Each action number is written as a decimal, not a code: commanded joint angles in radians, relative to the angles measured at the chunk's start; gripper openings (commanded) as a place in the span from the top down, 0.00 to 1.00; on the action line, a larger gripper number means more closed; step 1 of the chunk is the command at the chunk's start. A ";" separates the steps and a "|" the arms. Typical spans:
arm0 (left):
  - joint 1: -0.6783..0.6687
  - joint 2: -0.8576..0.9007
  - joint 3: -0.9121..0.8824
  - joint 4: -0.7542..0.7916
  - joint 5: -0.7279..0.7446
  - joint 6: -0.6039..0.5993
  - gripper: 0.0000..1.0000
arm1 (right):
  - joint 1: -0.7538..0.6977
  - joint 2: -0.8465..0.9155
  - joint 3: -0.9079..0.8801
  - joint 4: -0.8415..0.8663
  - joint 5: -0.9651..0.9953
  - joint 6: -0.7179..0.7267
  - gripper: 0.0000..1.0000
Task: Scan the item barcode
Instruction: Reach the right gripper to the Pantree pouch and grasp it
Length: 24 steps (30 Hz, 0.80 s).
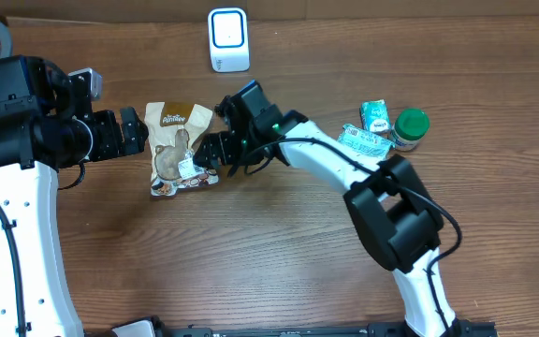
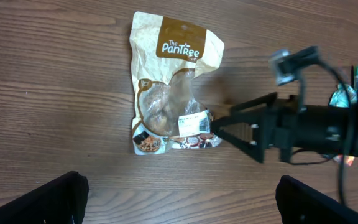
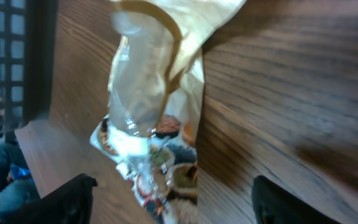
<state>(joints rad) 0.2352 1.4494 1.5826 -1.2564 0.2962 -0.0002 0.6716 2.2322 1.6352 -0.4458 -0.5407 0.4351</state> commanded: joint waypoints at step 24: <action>-0.006 -0.002 0.004 0.001 0.008 -0.007 0.00 | -0.078 -0.100 -0.004 -0.273 -0.130 -0.265 0.96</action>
<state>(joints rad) 0.2352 1.4494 1.5826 -1.2560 0.2962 -0.0002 0.6247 2.2490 1.6321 -0.6697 -0.6628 0.3214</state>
